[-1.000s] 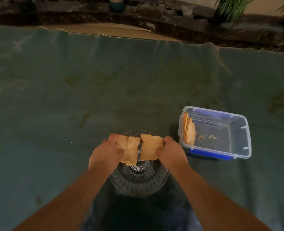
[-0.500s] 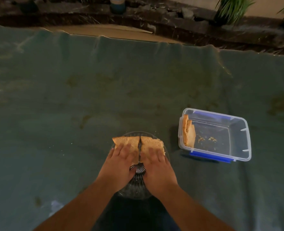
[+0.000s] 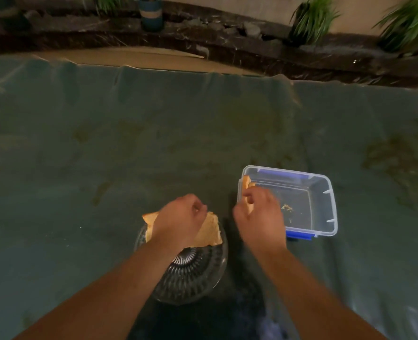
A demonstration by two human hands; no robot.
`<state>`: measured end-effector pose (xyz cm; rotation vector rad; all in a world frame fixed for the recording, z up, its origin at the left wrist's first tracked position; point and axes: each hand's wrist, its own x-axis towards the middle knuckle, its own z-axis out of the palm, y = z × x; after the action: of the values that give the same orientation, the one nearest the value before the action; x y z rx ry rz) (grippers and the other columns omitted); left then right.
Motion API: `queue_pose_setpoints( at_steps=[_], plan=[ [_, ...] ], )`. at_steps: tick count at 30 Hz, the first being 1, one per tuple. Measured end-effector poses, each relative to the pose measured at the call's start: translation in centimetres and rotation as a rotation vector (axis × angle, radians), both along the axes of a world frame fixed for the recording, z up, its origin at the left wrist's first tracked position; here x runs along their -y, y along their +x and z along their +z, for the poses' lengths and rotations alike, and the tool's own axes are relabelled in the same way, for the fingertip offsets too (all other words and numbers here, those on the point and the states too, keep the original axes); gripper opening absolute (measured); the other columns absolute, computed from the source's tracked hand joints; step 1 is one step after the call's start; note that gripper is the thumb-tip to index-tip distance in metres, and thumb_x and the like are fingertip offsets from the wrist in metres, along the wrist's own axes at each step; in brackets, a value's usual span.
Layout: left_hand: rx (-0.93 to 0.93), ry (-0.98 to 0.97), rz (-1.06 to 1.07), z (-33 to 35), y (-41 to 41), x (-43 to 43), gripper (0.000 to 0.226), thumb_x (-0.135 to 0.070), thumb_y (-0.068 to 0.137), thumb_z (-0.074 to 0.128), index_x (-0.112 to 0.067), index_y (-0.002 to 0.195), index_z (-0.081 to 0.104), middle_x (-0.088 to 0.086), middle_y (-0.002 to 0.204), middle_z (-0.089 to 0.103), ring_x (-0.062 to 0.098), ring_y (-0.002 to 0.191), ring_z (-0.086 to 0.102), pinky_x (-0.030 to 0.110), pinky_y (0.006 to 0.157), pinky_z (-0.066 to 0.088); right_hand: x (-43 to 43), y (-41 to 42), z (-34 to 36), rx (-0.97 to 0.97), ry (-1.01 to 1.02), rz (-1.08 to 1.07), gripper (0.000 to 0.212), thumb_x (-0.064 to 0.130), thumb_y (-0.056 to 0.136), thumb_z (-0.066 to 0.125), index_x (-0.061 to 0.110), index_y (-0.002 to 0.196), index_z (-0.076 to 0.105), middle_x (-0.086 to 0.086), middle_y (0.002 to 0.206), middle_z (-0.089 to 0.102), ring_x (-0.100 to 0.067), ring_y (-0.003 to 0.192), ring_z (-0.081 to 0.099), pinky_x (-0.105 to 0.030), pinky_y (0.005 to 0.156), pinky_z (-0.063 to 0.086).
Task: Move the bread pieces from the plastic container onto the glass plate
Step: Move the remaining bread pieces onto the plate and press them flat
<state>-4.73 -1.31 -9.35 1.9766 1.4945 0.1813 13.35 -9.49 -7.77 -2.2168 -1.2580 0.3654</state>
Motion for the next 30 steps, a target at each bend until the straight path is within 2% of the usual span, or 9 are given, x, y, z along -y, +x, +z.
queue_pose_setpoints(
  at_steps=[4, 8, 11, 13, 16, 19, 23, 27, 30],
  plan=[
    [0.140, -0.198, 0.100, 0.9, 6.3, -1.2, 0.030, -0.066, 0.087, 0.060, -0.036, 0.089, 0.061, -0.011, 0.094, 0.070, 0.015, 0.090, 0.065, 0.035, 0.077, 0.048, -1.5, 6.6, -0.6, -0.402, -0.218, -0.316, 0.025, 0.042, 0.094, 0.067, 0.029, 0.112, 0.055, -0.003, 0.107, 0.070, -0.016, 0.082, 0.063, -0.040, 0.079, 0.051],
    [0.205, -0.345, 0.177, 0.4, 10.3, -1.3, 0.044, -0.072, 0.082, 0.062, -0.032, 0.101, 0.062, -0.005, 0.103, 0.072, 0.022, 0.093, 0.070, 0.047, 0.088, 0.059, -2.5, 9.1, -2.3, -0.608, -0.384, -0.339, 0.069, 0.061, 0.086, 0.073, 0.023, 0.139, 0.048, -0.005, 0.119, 0.063, -0.017, 0.083, 0.063, -0.029, 0.058, 0.045],
    [0.219, -0.385, 0.191, -0.1, 11.9, -1.3, 0.050, -0.070, 0.084, 0.065, -0.028, 0.111, 0.060, -0.002, 0.106, 0.071, 0.024, 0.094, 0.071, 0.051, 0.088, 0.061, -3.3, 9.2, -3.4, -0.649, -0.437, -0.279, 0.087, 0.070, 0.080, 0.074, 0.023, 0.146, 0.042, -0.006, 0.130, 0.059, -0.024, 0.097, 0.062, -0.035, 0.072, 0.054],
    [0.214, -0.403, 0.194, -0.5, 12.7, -1.3, 0.050, -0.069, 0.085, 0.066, -0.029, 0.113, 0.059, -0.002, 0.106, 0.071, 0.022, 0.094, 0.071, 0.051, 0.087, 0.061, -3.8, 9.3, -4.0, -0.659, -0.470, -0.218, 0.088, 0.067, 0.080, 0.075, 0.023, 0.148, 0.040, -0.009, 0.139, 0.058, -0.029, 0.110, 0.062, -0.048, 0.091, 0.058],
    [0.209, -0.408, 0.226, -1.2, 13.3, -1.4, 0.042, -0.066, 0.087, 0.067, -0.032, 0.109, 0.056, -0.003, 0.105, 0.071, 0.021, 0.094, 0.071, 0.050, 0.087, 0.061, -4.3, 9.7, -4.2, -0.680, -0.541, -0.146, 0.093, 0.065, 0.079, 0.078, 0.022, 0.149, 0.035, -0.011, 0.142, 0.055, -0.034, 0.120, 0.060, -0.056, 0.098, 0.056],
    [0.230, -0.405, 0.267, -1.8, 13.6, -1.7, 0.035, -0.061, 0.089, 0.069, -0.033, 0.104, 0.056, -0.001, 0.103, 0.071, 0.023, 0.093, 0.071, 0.051, 0.086, 0.062, -4.5, 10.2, -4.4, -0.680, -0.532, -0.119, 0.094, 0.063, 0.078, 0.080, 0.022, 0.149, 0.035, -0.011, 0.143, 0.055, -0.035, 0.120, 0.061, -0.055, 0.095, 0.058],
    [0.269, -0.378, 0.281, -2.4, 13.8, -1.9, 0.023, -0.049, 0.090, 0.075, -0.036, 0.094, 0.056, 0.001, 0.095, 0.073, 0.023, 0.085, 0.073, 0.052, 0.080, 0.064, -4.5, 10.5, -4.8, -0.618, -0.490, -0.052, 0.083, 0.061, 0.082, 0.079, 0.032, 0.147, 0.037, -0.009, 0.141, 0.058, -0.029, 0.110, 0.063, -0.036, 0.073, 0.058],
    [0.270, -0.331, 0.280, -2.5, 14.0, -2.1, 0.018, -0.043, 0.091, 0.075, -0.036, 0.094, 0.059, 0.000, 0.090, 0.074, 0.021, 0.080, 0.073, 0.052, 0.074, 0.065, -4.6, 10.9, -5.1, -0.572, -0.411, 0.073, 0.067, 0.054, 0.087, 0.076, 0.041, 0.146, 0.046, -0.005, 0.138, 0.062, -0.022, 0.106, 0.064, -0.034, 0.076, 0.059],
    [0.286, -0.339, 0.296, -2.6, 14.1, -2.1, 0.016, -0.041, 0.091, 0.075, -0.036, 0.093, 0.059, 0.000, 0.090, 0.074, 0.022, 0.080, 0.073, 0.054, 0.075, 0.065, -4.7, 11.0, -5.2, -0.562, -0.397, 0.123, 0.057, 0.053, 0.089, 0.075, 0.038, 0.141, 0.055, 0.001, 0.128, 0.067, -0.015, 0.097, 0.062, -0.028, 0.069, 0.055]
  ],
)
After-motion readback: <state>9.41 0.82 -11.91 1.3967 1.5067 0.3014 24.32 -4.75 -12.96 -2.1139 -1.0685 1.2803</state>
